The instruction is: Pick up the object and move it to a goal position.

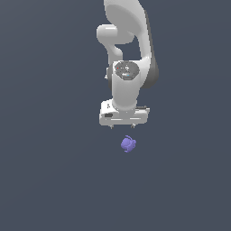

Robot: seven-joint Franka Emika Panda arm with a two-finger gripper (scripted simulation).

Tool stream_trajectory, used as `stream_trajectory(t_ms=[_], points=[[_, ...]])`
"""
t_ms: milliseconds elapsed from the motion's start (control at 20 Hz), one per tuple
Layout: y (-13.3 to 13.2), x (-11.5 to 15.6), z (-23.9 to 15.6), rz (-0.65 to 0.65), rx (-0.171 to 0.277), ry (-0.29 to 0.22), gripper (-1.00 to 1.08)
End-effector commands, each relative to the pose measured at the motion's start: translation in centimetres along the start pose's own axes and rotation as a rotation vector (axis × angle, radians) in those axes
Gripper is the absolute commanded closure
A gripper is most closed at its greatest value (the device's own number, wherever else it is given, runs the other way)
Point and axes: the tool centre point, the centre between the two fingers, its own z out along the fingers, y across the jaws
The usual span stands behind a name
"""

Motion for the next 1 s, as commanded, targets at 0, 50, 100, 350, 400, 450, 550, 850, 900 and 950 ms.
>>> stream_trajectory(t_ms=[0, 50, 100, 350, 400, 450, 550, 850, 900, 950], points=[[-0.1, 0.1, 0.1, 0.011, 0.0, 0.0, -0.92], [-0.1, 0.1, 0.2, 0.018, 0.0, 0.0, -0.92], [-0.1, 0.2, 0.3, 0.027, 0.0, 0.0, -0.92], [-0.4, 0.7, 0.8, 0.089, 0.001, 0.0, -0.92], [-0.5, 0.8, 1.0, 0.105, 0.001, 0.0, -0.92], [-0.6, 0.9, 1.1, 0.122, 0.001, 0.0, -0.92], [-0.8, 1.2, 1.5, 0.16, 0.001, 0.001, -0.92], [-1.5, 2.2, 2.8, 0.301, 0.001, 0.002, -0.92], [-1.6, 2.4, 3.1, 0.326, 0.001, 0.002, -0.92], [-1.7, 2.5, 3.3, 0.351, 0.0, 0.002, -0.92]])
